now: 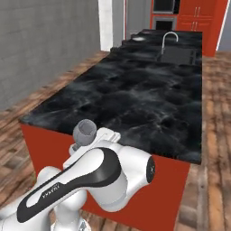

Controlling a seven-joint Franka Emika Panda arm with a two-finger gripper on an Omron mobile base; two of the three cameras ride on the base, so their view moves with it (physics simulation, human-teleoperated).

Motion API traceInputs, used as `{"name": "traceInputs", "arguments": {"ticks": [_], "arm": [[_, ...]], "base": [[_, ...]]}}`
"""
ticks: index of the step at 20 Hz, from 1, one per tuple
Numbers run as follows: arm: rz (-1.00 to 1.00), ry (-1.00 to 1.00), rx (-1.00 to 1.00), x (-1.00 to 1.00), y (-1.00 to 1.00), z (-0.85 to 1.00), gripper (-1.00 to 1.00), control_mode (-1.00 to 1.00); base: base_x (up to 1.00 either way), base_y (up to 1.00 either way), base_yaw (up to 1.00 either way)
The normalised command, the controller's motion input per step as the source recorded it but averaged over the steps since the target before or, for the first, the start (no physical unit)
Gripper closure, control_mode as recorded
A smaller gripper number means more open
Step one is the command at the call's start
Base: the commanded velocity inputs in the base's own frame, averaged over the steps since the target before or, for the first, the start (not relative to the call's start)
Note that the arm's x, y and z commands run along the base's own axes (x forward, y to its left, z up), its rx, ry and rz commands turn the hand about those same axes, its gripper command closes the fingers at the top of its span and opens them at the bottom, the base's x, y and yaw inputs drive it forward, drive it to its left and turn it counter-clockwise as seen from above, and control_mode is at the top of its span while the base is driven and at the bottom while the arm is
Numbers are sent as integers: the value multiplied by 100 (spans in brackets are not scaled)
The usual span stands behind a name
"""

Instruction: Retrieve the wine glasses from the counter and place one next to each plate.

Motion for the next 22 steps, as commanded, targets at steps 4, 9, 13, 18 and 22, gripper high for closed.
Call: {"name": "traceInputs", "arguments": {"ticks": [4, 9, 13, 18, 22], "arm": [[0, 0, 0, 0, 0, 0, 100, 100], [0, 0, 0, 0, 0, 0, 100, 100], [0, 0, 0, 0, 0, 0, 100, 100], [0, 0, 0, 0, 0, 0, 100, 100], [0, 0, 0, 0, 0, 0, 100, 100]], "base": [[0, 100, -14], [0, 100, -17], [0, 100, -19], [7, 100, -18], [32, 100, -21]]}}
